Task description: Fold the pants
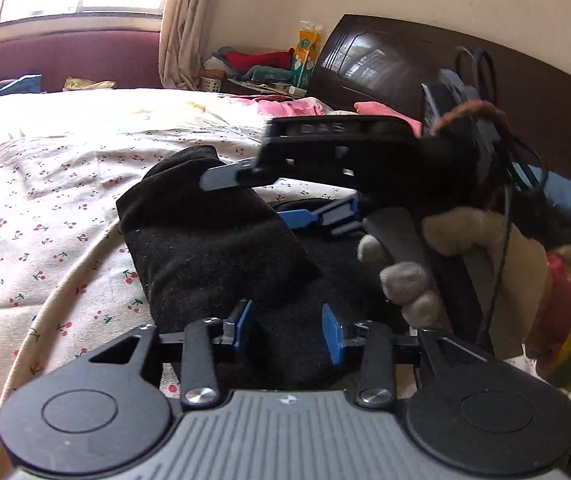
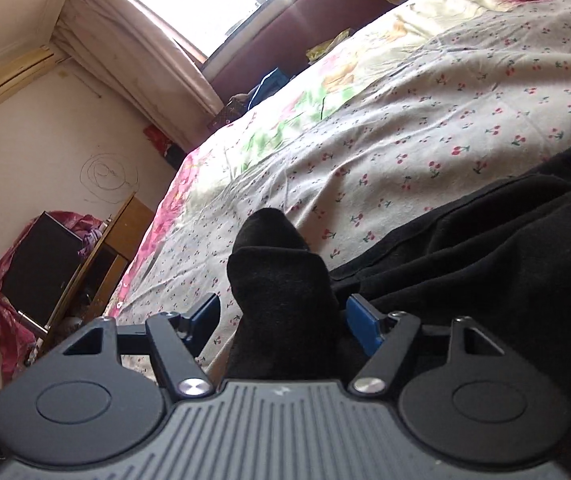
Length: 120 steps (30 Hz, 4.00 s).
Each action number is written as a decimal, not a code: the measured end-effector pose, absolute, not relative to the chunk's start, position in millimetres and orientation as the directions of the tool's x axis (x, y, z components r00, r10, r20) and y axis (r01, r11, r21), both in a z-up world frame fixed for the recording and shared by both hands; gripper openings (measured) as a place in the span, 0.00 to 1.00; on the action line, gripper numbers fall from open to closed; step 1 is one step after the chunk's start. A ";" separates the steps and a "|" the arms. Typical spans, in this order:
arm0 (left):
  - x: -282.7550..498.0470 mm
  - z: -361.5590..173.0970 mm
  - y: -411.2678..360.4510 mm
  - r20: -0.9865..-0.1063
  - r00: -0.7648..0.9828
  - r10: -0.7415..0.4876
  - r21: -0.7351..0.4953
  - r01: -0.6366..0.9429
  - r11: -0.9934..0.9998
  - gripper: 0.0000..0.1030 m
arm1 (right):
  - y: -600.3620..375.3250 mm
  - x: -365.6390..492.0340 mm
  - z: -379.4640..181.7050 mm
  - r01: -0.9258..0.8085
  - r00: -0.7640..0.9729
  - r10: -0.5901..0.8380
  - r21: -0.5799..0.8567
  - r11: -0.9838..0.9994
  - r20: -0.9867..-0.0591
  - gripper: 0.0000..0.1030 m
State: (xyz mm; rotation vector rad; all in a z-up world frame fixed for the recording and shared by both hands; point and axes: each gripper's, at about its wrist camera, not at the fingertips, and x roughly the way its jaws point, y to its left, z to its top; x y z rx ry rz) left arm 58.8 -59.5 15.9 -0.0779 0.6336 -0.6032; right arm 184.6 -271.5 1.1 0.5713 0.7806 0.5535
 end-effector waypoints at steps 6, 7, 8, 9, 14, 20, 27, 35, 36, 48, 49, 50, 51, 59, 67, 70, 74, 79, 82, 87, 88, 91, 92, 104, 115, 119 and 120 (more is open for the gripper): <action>60.5 13.2 -67.2 -0.540 0.631 -0.557 -0.207 0.541 0.815 0.57 | -254.9 204.4 -2.6 -0.130 0.578 0.568 0.621 0.773 -0.586 0.16; 61.7 16.8 -62.7 -0.522 0.632 -0.573 -0.234 0.540 0.809 0.57 | -255.6 202.3 0.0 -0.130 0.583 0.567 0.622 0.772 -0.582 0.14; 62.7 21.0 -55.0 -0.499 0.634 -0.591 -0.272 0.533 0.801 0.57 | -256.2 199.4 3.0 -0.138 0.588 0.569 0.622 0.771 -0.575 0.13; 62.7 25.1 -47.3 -0.474 0.635 -0.610 -0.306 0.530 0.791 0.57 | -257.8 197.0 5.6 -0.144 0.593 0.572 0.624 0.768 -0.567 0.13; 71.6 38.3 -23.0 -0.406 0.701 -0.587 -0.342 0.479 0.809 0.70 | -290.7 180.3 26.7 -0.128 0.659 0.569 0.673 0.729 -0.491 0.12; 95.4 31.8 -79.0 -0.429 0.611 -0.665 -0.325 0.582 0.745 0.70 | -353.0 189.5 39.6 -0.056 0.672 0.492 0.625 0.779 -0.553 0.12; 96.6 21.1 -148.5 -0.463 0.492 -0.737 -0.298 0.697 0.652 0.70 | -412.4 201.5 33.7 0.015 0.633 0.394 0.519 0.855 -0.667 0.13; 91.9 12.8 -167.0 -0.507 0.469 -0.723 -0.260 0.716 0.647 0.71 | -419.6 212.4 21.2 0.008 0.618 0.396 0.509 0.861 -0.679 0.14; 92.1 13.5 -167.2 -0.505 0.470 -0.724 -0.262 0.715 0.648 0.71 | -417.2 214.8 24.1 0.000 0.619 0.393 0.500 0.866 -0.680 0.14; 74.2 12.9 -170.5 -0.518 0.482 -0.706 -0.208 0.730 0.651 0.74 | -431.9 225.3 35.2 0.098 0.732 0.262 0.479 0.872 -0.629 0.20; 74.6 13.6 -169.4 -0.517 0.484 -0.706 -0.214 0.726 0.654 0.74 | -431.4 226.4 39.0 0.104 0.744 0.239 0.462 0.880 -0.624 0.18; 76.4 14.0 -168.0 -0.516 0.482 -0.708 -0.226 0.720 0.656 0.74 | -431.7 226.1 42.7 0.112 0.753 0.225 0.457 0.883 -0.618 0.18; 75.4 13.9 -166.6 -0.516 0.483 -0.707 -0.233 0.715 0.659 0.74 | -433.8 224.1 46.9 0.118 0.765 0.216 0.463 0.879 -0.607 0.18; 67.6 14.8 -163.0 -0.498 0.499 -0.710 -0.225 0.716 0.661 0.74 | -431.1 148.5 67.4 0.048 0.777 0.200 0.372 0.927 -0.597 0.21; 51.6 15.9 -172.3 -0.519 0.525 -0.675 -0.112 0.741 0.662 0.75 | -430.4 120.5 39.7 0.025 0.671 0.289 0.411 0.911 -0.683 0.38; 52.8 16.1 -177.1 -0.522 0.522 -0.675 -0.097 0.749 0.655 0.76 | -434.0 119.5 26.2 0.018 0.634 0.370 0.491 0.871 -0.679 0.42; 53.1 15.9 -181.3 -0.523 0.521 -0.675 -0.083 0.757 0.649 0.76 | -441.9 116.8 22.5 0.032 0.619 0.403 0.534 0.845 -0.674 0.40; 55.4 14.6 -178.7 -0.513 0.521 -0.682 -0.104 0.751 0.652 0.76 | -457.4 108.7 20.6 0.054 0.635 0.398 0.552 0.832 -0.662 0.42; 56.0 12.3 -179.5 -0.519 0.519 -0.679 -0.103 0.750 0.653 0.76 | -452.8 107.9 17.5 0.041 0.627 0.417 0.563 0.826 -0.658 0.41; 56.9 11.7 -177.7 -0.511 0.521 -0.684 -0.113 0.748 0.654 0.77 | -446.5 102.5 32.3 -0.050 0.617 0.471 0.566 0.823 -0.631 0.38; 58.1 9.8 -179.0 -0.512 0.520 -0.684 -0.123 0.744 0.657 0.77 | -447.1 104.8 31.5 -0.050 0.621 0.472 0.570 0.820 -0.626 0.38; 59.0 9.0 -180.8 -0.516 0.520 -0.681 -0.130 0.738 0.662 0.77 | -446.9 120.3 16.0 -0.009 0.624 0.461 0.584 0.812 -0.631 0.38; 58.4 9.7 -181.2 -0.515 0.520 -0.682 -0.127 0.740 0.661 0.77 | -445.2 125.4 9.8 0.008 0.624 0.464 0.600 0.800 -0.628 0.37; 62.6 10.8 -199.3 -0.491 0.501 -0.713 -0.116 0.773 0.624 0.78 | -434.1 150.1 31.6 -0.014 0.673 0.333 0.439 0.899 -0.660 0.11; 49.4 19.3 -159.9 -0.511 0.471 -0.719 -0.184 0.757 0.627 0.78 | -435.2 113.8 42.6 0.110 0.746 0.126 0.307 0.945 -0.654 0.30; 49.2 29.2 -136.4 -0.452 0.520 -0.725 -0.233 0.716 0.658 0.78 | -402.2 95.7 60.0 0.070 0.794 0.057 0.185 0.980 -0.605 0.30; 50.1 30.5 -133.0 -0.442 0.534 -0.721 -0.236 0.706 0.668 0.78 | -391.7 95.6 61.9 0.035 0.803 0.070 0.164 0.986 -0.591 0.30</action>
